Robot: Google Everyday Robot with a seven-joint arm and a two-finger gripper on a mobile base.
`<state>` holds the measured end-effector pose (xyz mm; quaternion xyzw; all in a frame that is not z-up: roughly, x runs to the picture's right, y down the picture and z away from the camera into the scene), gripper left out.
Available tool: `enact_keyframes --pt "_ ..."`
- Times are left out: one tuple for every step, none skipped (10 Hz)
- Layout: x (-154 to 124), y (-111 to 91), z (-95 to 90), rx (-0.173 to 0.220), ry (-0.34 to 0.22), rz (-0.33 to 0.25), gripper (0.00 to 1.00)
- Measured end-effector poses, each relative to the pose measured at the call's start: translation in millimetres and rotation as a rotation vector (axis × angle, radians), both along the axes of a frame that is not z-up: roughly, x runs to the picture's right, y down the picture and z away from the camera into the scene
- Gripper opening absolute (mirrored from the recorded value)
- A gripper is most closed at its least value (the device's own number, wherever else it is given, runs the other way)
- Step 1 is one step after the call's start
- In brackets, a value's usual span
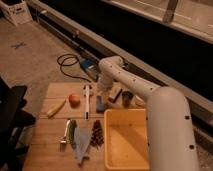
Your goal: Place sponge in paper cup
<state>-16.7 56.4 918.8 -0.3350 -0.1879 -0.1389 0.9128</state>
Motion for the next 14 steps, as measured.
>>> enact_keyframes --pt "0 7 8.9 -0.022 -0.006 0.009 0.65" --pt "2 10 14.3 -0.040 -0.011 0.018 0.65" --pt "4 14 19.0 -0.057 -0.015 0.028 0.65" --pt "3 17 23.3 -0.070 -0.017 0.032 0.65" --pt "3 17 22.4 -0.071 -0.016 0.026 0.65" --pt "4 17 21.7 -0.071 -0.015 0.025 0.61" --pt "4 17 21.6 -0.071 -0.015 0.024 0.52" --pt "4 17 21.7 -0.071 -0.014 0.025 0.42" --pt "5 19 23.8 -0.075 -0.014 0.029 0.30" --pt "6 18 23.5 -0.074 -0.014 0.029 0.20" --pt "6 18 22.9 -0.074 -0.014 0.029 0.12" --pt "7 17 22.2 -0.075 -0.013 0.028 0.03" --pt "8 17 22.0 -0.076 -0.012 0.028 0.00" --pt "8 17 22.1 -0.075 -0.012 0.028 0.00"
